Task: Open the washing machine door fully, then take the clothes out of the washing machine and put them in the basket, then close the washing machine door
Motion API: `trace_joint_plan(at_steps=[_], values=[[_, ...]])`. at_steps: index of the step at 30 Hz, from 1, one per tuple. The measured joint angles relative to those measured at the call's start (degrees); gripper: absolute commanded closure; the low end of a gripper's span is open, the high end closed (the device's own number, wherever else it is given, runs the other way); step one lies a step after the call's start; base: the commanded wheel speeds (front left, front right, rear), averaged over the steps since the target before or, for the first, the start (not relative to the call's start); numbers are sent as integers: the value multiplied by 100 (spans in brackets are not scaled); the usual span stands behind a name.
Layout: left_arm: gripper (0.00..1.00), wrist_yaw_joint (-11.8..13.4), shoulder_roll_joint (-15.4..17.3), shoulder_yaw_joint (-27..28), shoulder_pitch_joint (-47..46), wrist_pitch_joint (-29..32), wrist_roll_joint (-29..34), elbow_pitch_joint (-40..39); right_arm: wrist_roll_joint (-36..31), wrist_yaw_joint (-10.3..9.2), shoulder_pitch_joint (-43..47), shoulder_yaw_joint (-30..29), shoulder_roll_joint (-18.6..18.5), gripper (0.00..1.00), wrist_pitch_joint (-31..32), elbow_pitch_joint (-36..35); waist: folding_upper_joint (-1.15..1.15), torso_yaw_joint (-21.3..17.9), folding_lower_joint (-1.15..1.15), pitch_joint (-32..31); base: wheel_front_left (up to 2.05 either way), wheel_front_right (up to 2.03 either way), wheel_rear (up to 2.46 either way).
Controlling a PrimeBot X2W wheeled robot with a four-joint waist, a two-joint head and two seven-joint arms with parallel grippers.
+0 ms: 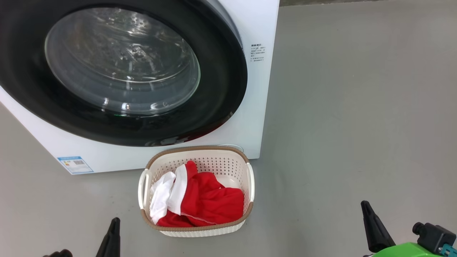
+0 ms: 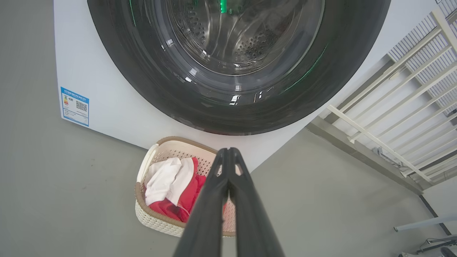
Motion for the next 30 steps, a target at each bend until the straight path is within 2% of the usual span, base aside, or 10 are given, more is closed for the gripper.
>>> trace_joint_plan(at_steps=[30], values=[[100, 0, -44, 103, -152, 487, -1724, 34, 1803, 0, -188, -103, -65, 100, 458, -26, 0, -8, 0, -115, 0, 0, 0]])
